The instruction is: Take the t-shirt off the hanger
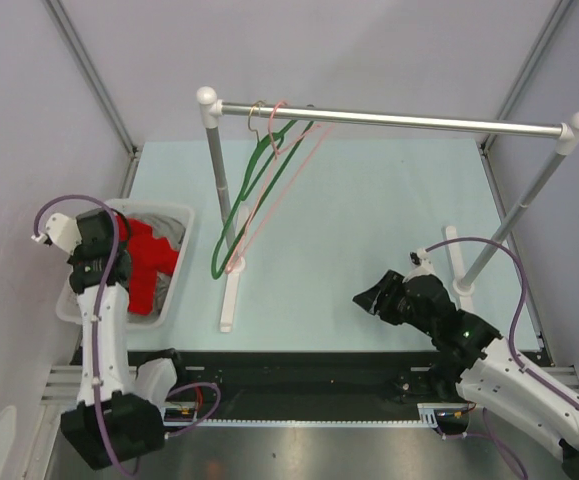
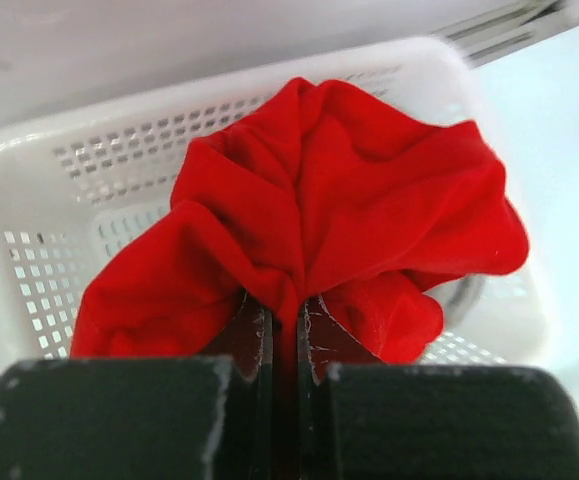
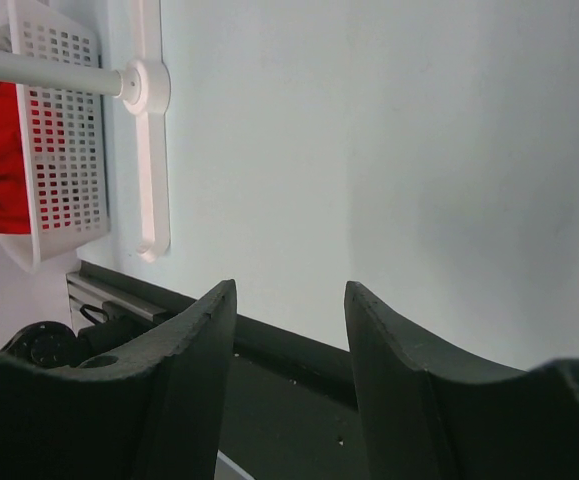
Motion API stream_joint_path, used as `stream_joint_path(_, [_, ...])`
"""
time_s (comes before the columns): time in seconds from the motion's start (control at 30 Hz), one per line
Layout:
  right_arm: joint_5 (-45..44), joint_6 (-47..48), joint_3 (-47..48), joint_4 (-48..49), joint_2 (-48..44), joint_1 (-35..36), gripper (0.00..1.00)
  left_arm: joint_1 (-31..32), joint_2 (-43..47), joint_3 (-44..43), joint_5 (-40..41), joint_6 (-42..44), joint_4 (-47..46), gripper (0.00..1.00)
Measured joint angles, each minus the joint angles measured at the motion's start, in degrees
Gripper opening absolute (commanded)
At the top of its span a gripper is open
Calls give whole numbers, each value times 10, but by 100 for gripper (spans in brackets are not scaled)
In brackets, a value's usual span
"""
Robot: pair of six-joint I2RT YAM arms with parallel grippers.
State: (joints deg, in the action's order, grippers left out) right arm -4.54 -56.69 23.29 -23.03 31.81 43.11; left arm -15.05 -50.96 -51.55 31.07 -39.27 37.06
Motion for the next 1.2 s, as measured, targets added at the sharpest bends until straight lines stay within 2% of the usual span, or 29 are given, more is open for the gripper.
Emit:
stream_joint_path(0.1, [-1, 0, 0, -1, -4, 0, 52, -35, -59, 0, -27, -27, 3, 0])
stream_joint_path(0.23, [-1, -1, 0, -2, -4, 0, 52, -45, -110, 25, -58, -51, 3, 2])
stream_joint_path(0.33, [-1, -1, 0, -2, -4, 0, 52, -48, -112, 40, -69, -70, 14, 23])
stream_joint_path(0.37, [0, -1, 0, -2, -5, 0, 52, -48, -113, 40, -71, -74, 15, 40])
stream_joint_path(0.43, [-1, -1, 0, -3, -6, 0, 52, -49, -116, 39, -73, -85, 19, 66])
stream_joint_path(0.47, [-1, -1, 0, -4, -7, 0, 52, -49, -119, 38, -75, -91, 24, 87])
stream_joint_path(0.5, [-1, -1, 0, -5, -8, 0, 52, -49, -122, 37, -75, -97, 31, 99])
stream_joint_path(0.67, [-2, -1, 0, -11, -11, 0, 53, -49, -120, 22, -73, -118, 63, 100])
stream_joint_path(0.8, [-2, -1, 0, -12, -10, -1, 52, -44, -84, -1, -56, -117, 80, 100])
stream_joint_path(0.9, [-2, -1, 0, -11, -2, -1, 53, -19, -51, -33, -35, -111, 80, 100])
stream_joint_path(1.0, [-1, -1, 0, -7, 12, -1, 53, 47, -29, -61, -29, -82, 61, 100])
stream_joint_path(1.07, [-1, -1, 0, -6, 19, -1, 52, 84, -23, -66, -51, -57, 38, 100])
stream_joint_path(1.2, [-1, -1, 0, -5, 24, -1, 53, 109, 10, -31, -177, -10, -22, 100])
